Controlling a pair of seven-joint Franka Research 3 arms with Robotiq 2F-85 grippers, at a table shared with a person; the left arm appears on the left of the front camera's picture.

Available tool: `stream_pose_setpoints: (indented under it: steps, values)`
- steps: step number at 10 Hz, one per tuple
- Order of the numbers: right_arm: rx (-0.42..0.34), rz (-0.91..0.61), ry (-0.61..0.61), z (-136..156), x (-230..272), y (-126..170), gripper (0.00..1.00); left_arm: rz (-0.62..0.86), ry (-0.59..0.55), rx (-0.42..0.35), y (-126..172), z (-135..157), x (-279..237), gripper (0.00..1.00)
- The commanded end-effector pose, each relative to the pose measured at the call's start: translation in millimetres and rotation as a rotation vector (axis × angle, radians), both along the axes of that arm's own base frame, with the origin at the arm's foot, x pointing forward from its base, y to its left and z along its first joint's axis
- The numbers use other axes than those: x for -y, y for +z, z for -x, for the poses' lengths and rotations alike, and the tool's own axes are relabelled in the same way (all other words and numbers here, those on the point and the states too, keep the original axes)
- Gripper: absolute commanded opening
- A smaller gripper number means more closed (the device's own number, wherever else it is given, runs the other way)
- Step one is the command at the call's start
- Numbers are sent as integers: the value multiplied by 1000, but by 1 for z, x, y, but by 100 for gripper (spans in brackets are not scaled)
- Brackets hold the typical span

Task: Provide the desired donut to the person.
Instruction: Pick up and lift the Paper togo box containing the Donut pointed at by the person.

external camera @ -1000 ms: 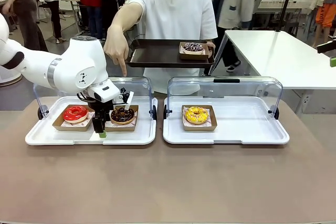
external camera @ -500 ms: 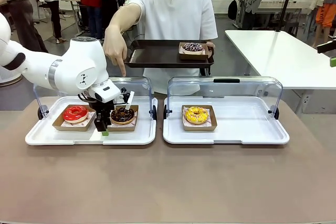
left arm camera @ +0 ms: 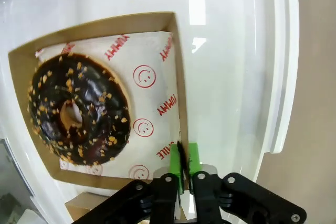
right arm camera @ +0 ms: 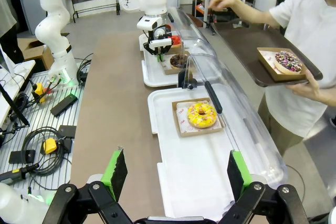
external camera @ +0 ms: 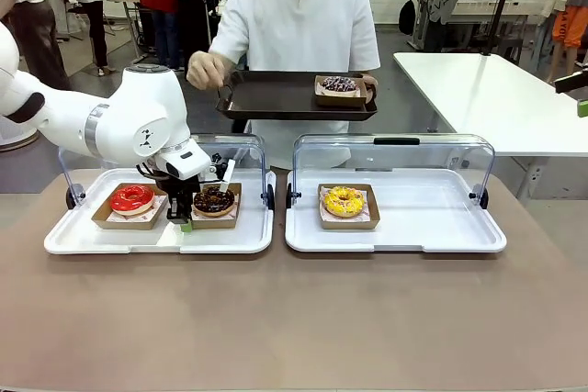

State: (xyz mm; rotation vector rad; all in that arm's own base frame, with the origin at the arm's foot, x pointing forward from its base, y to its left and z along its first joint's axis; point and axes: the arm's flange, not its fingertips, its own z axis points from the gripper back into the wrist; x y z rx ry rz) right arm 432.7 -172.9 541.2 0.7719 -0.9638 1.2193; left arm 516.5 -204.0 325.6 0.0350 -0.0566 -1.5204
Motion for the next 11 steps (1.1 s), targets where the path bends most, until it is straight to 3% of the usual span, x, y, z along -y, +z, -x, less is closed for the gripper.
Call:
stream_pose_setpoints:
  steps: [1, 7, 11]
  values:
    - [3, 0, -5, 2, -2, -1, 100, -7, -12, 13, 1, 0, -1, 0]
    - [3, 0, -5, 2, -2, -1, 100, -58, -42, -30, 10, 10, -1, 0]
    - [3, 0, -5, 2, -2, -1, 100, -13, -58, -15, 73, 60, 2, 0]
